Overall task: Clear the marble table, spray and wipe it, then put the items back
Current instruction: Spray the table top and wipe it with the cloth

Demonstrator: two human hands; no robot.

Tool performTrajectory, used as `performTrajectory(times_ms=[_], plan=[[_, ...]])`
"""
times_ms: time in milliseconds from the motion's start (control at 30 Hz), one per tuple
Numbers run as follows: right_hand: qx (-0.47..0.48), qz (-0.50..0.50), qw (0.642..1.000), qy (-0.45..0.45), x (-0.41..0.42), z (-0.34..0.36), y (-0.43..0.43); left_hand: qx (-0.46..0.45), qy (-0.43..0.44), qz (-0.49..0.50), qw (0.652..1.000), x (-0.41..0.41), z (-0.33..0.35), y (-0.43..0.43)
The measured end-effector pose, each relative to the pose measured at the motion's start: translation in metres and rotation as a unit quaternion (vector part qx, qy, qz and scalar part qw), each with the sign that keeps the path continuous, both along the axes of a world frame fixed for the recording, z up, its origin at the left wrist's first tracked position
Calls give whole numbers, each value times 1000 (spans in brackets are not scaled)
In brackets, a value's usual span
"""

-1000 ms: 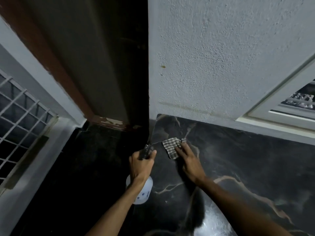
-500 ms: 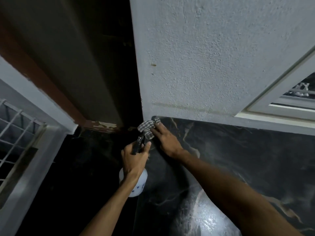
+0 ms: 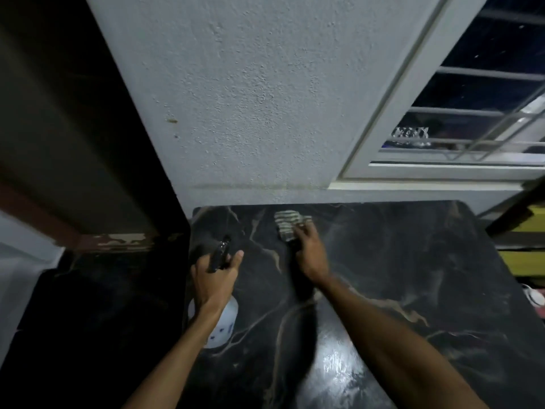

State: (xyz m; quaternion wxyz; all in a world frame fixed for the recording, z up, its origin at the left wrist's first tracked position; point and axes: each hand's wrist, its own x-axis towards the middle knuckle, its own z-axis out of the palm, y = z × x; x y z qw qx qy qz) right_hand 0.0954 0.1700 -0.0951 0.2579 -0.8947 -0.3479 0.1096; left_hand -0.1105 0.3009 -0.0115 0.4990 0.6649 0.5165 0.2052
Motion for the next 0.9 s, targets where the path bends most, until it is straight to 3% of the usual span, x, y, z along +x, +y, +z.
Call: performTrajectory(times_ms=[67,100,200,233,267,333,400,633,800,900], plan=[[0,-146,989,24,24,2,-29,-2,-2,-12,1000,11,3,-17],[-6,-123,992,37,21,3,-36,1,1,-24,1000,18,3,-24],[-47,137,989,18,-5,5,-61,1,4,-56,998,41,11,-50],[-46,174,984,3,-3,2,-73,2,3,-59,998,48,12,-58],[-42,158,986,-17,10,2,-84,2,4,-60,998,56,13,-66],[-20,-7,1000,-16,49,0,-108,10,4,-64,998,72,13,-81],[-9,-165,986,22,92,0,-136,11,-4,-61,998,90,14,-98],[-30,-266,963,27,213,-2,-276,-7,38,-78,996,186,2,-183],[0,-182,983,8,265,-19,-276,11,70,-82,994,243,-3,-245],[21,-21,999,-25,253,-28,-229,25,78,-67,994,255,-9,-259]])
